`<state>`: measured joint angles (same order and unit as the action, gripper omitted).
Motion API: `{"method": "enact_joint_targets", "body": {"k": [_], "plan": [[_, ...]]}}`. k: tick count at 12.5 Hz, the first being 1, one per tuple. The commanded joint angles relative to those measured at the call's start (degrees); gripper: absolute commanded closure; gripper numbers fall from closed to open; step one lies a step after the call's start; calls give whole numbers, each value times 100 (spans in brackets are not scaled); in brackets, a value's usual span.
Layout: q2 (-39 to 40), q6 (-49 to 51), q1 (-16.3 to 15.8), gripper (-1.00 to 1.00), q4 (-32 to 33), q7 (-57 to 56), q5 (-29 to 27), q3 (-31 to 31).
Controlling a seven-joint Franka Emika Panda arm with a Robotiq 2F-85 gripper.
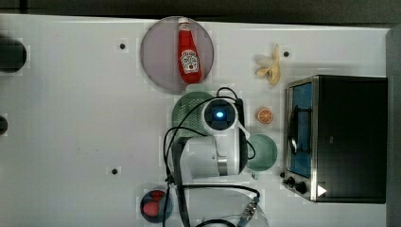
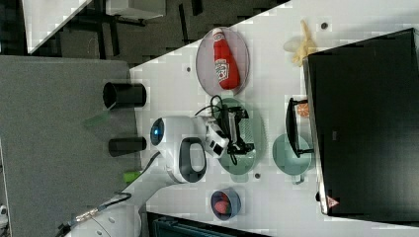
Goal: Drag strainer left to right.
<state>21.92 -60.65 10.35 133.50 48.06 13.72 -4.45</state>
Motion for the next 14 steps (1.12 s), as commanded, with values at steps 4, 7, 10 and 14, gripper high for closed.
{"method": "enact_joint_targets", "body": {"k": [4,7,10,14], "plan": [[-26,-133,135,-100,40,-395,-77,351],[-144,-128,132,-100,34,-710,-76,230],[-845,408,130,-100,24,-2075,-107,-78],[-2138,1842,124,-100,-280,-2987,-703,-342]]}}
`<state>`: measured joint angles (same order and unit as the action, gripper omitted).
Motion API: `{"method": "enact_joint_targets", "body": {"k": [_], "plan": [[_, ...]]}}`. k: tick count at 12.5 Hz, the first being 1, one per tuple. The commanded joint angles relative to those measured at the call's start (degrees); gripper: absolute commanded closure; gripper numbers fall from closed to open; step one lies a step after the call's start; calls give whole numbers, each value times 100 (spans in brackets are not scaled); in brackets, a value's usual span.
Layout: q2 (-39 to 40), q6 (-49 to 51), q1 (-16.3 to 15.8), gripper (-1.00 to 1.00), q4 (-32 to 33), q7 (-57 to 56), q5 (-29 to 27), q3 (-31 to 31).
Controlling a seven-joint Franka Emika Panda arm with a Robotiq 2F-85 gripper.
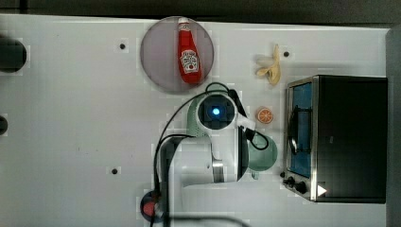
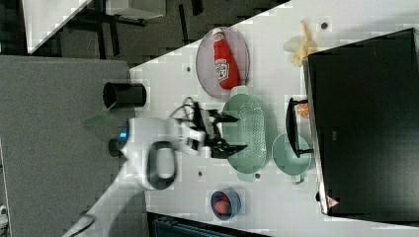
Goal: Drag strainer left to right.
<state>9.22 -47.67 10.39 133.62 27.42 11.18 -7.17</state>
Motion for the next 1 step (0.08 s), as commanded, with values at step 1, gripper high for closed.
{"method": "enact_joint_targets", "body": {"k": [1], "plan": [[-1222,1099,118,-100,-427,-1001,-724,-96]]}}
